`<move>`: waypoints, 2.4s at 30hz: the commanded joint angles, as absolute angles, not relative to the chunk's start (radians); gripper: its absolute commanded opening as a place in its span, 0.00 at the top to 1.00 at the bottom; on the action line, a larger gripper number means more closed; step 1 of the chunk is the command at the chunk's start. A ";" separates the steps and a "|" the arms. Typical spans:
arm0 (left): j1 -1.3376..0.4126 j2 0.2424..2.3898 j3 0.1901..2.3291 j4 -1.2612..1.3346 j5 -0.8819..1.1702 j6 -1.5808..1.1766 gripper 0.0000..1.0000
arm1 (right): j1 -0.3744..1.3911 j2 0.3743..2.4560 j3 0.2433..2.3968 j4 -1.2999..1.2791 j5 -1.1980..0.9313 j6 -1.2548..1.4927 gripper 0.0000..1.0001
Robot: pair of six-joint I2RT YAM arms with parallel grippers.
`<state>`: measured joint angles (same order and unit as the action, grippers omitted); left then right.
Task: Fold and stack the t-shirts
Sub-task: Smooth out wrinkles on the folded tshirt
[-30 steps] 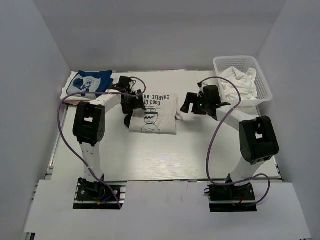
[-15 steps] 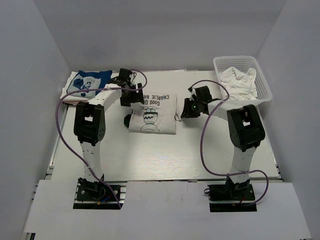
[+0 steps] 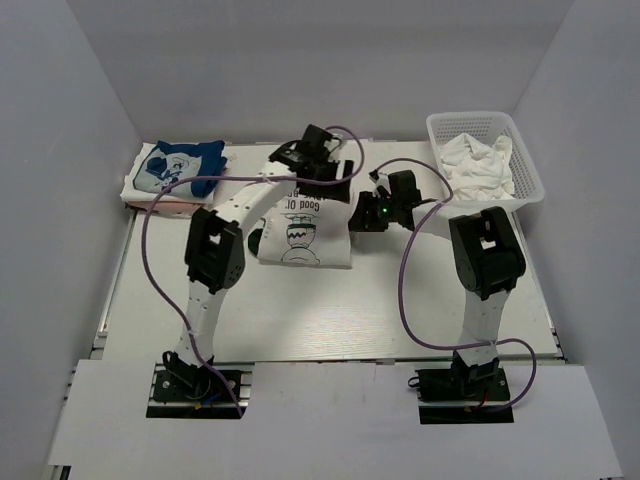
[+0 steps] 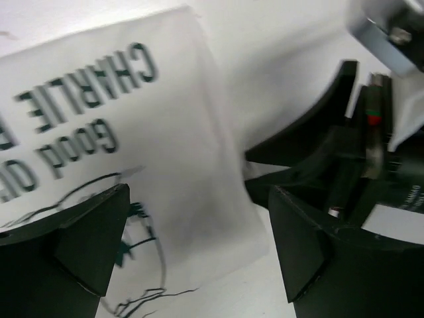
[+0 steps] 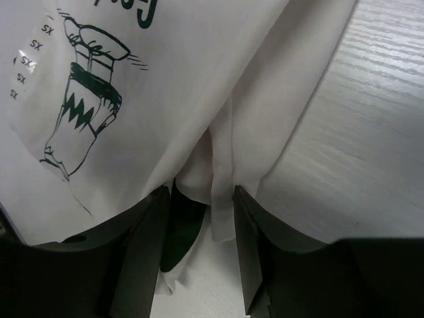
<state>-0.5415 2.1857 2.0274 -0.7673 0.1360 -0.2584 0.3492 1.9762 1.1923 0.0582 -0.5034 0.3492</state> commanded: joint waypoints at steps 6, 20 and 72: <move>-0.620 2.328 2.204 -0.885 0.022 -0.236 0.07 | 0.345 1.934 1.120 0.058 -0.408 0.328 0.48; -0.647 2.421 2.264 -0.845 -0.040 -0.265 0.37 | 0.351 1.927 1.057 0.158 -0.405 0.368 0.48; -0.638 2.310 2.146 -0.675 0.052 -0.276 1.00 | 0.354 2.076 1.057 0.446 -0.577 0.407 1.00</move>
<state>-0.6495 2.3085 2.0979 -0.6735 0.0280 -0.2638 0.3500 2.0678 1.0714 0.4828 -0.5667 0.4519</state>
